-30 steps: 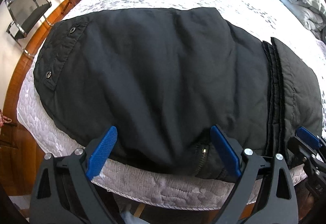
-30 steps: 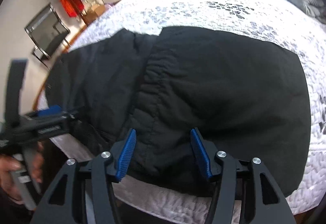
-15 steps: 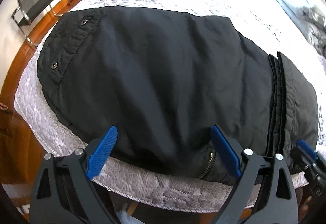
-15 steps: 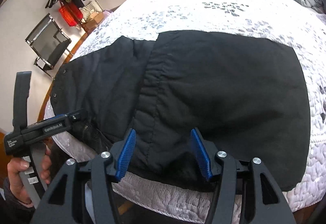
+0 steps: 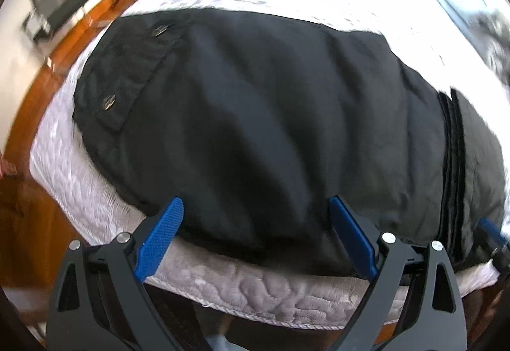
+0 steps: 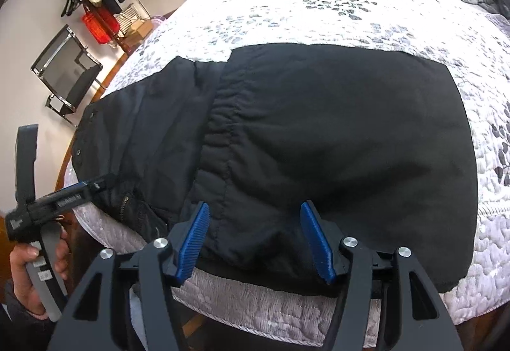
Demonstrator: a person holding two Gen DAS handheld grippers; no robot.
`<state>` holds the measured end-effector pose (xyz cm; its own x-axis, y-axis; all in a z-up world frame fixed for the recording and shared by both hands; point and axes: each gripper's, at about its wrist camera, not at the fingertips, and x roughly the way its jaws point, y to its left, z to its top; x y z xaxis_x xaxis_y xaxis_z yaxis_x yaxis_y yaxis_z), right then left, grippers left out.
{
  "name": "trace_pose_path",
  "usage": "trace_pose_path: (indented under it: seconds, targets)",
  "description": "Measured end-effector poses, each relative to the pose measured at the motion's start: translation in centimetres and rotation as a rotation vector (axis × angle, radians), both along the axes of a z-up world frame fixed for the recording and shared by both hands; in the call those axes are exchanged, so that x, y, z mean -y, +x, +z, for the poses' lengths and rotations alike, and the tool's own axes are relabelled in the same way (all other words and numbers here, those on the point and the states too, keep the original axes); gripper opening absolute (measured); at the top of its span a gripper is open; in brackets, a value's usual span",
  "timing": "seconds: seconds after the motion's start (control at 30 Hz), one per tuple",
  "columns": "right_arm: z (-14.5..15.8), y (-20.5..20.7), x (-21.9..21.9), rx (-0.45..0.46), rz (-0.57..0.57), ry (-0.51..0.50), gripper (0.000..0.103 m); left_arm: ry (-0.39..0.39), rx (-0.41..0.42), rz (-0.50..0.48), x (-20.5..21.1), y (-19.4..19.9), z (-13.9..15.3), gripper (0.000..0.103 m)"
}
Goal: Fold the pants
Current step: 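Grasp the edge of the folded black pants with the left gripper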
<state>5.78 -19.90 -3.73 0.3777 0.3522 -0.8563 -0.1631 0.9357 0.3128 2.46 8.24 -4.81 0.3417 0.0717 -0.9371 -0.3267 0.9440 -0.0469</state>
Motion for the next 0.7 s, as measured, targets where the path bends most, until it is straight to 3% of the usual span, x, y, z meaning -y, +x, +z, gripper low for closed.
trace_pose_path:
  seconds: [0.17,0.27,0.5,0.57,0.7]
  targets:
    - [-0.8,0.0,-0.2,-0.013,0.007,-0.013,0.064,-0.092,0.045,0.208,-3.8,-1.3,0.1,0.092]
    - [-1.0,0.1,-0.5,-0.015,0.020,-0.020,0.068,-0.146,0.033,0.258,-5.4,-1.3,-0.5,0.092]
    - [-1.3,0.2,-0.8,-0.024,0.033,-0.041,0.069,-0.356,0.102,0.415,-9.4,-1.9,-2.4,0.094]
    - [-1.4,0.3,-1.0,-0.025,0.037,-0.050,0.070,-0.350,0.130,0.430,-9.6,-2.3,-2.3,0.096]
    - [-1.6,0.4,-1.4,-0.028,0.040,-0.060,0.071,-0.244,0.109,0.453,-7.8,-3.5,-1.7,0.096]
